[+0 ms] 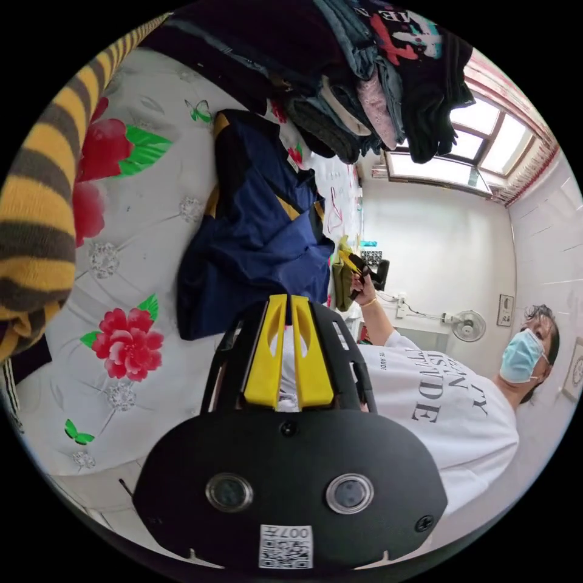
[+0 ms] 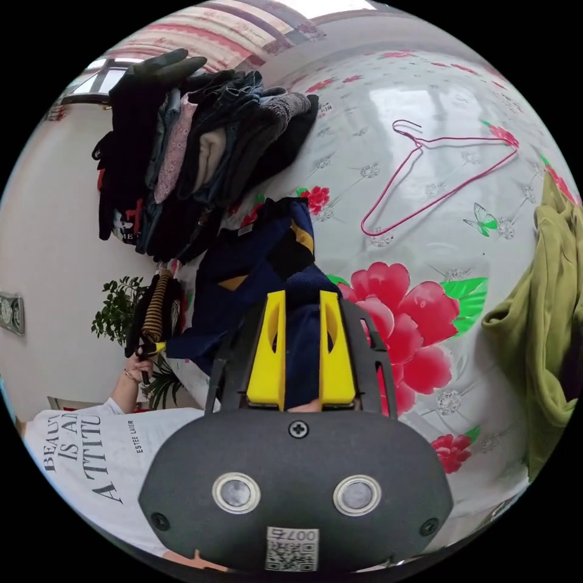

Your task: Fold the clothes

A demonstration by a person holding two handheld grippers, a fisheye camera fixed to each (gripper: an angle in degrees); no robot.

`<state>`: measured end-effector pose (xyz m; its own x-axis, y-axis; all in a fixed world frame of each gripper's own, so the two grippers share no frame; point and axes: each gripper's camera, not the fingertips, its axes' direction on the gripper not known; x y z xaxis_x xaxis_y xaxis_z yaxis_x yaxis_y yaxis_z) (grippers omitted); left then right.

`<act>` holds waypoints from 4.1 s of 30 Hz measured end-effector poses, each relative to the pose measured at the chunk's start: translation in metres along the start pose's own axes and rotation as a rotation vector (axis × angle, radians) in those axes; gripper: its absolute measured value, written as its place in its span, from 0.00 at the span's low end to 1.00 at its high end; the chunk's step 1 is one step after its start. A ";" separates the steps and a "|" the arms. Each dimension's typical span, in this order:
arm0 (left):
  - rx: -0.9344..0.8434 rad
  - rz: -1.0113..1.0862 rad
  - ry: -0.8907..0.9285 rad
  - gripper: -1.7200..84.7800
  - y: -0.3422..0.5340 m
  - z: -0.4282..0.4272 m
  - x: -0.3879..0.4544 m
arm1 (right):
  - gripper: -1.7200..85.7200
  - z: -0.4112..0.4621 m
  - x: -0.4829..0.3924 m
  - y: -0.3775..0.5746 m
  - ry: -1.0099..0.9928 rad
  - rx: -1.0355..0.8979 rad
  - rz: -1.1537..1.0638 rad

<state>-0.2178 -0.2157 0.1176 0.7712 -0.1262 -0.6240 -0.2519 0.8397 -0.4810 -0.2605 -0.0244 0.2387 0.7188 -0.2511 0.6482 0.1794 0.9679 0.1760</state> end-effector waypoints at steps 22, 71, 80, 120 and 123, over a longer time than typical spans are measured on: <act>0.000 0.077 -0.691 0.01 0.074 0.098 0.036 | 0.02 0.021 -0.047 0.138 0.278 -0.198 -0.242; -0.099 0.480 -0.443 0.01 0.026 0.154 0.083 | 0.02 0.098 -0.051 -0.022 0.289 -0.134 -0.199; 0.032 0.530 -0.388 0.08 0.034 0.116 0.093 | 0.05 0.103 -0.047 -0.022 0.285 -0.132 -0.172; -0.032 0.056 -0.681 0.03 0.134 0.129 0.064 | 0.03 0.072 -0.007 0.152 0.355 -0.354 -0.171; 0.006 0.065 -0.588 0.02 0.157 0.109 0.064 | 0.02 0.033 0.007 0.160 0.230 -0.254 -0.121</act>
<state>-0.1439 -0.0343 0.0693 0.9494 0.2378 -0.2052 -0.3072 0.8391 -0.4490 -0.2489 0.1280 0.2954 0.8092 -0.3829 0.4457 0.4129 0.9102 0.0323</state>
